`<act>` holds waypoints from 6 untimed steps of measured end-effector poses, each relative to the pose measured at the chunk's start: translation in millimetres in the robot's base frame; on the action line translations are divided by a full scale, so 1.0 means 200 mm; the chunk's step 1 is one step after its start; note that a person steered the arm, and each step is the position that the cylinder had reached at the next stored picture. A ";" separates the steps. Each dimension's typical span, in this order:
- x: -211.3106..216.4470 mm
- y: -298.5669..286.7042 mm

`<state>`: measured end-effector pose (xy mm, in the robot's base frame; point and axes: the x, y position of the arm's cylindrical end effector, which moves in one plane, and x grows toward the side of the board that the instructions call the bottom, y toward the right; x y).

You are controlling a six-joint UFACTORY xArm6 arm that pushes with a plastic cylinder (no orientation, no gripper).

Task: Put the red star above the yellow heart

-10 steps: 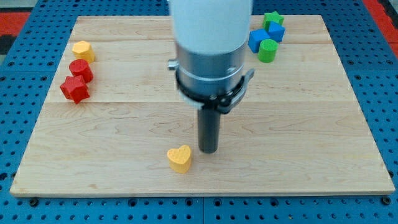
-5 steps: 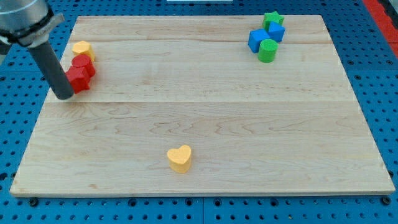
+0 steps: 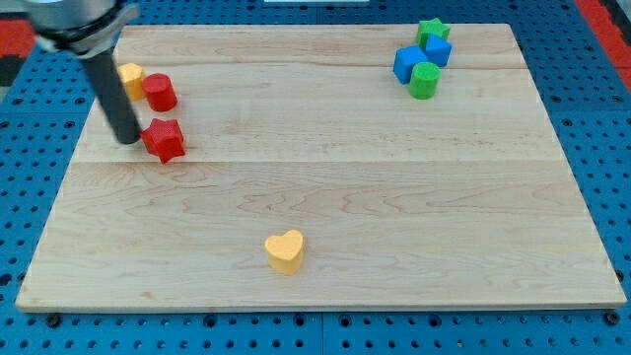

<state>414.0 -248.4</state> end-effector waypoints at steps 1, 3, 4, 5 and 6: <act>0.02 0.13; -0.05 0.22; 0.06 0.37; 0.07 0.72; -0.10 0.64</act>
<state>394.7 -119.7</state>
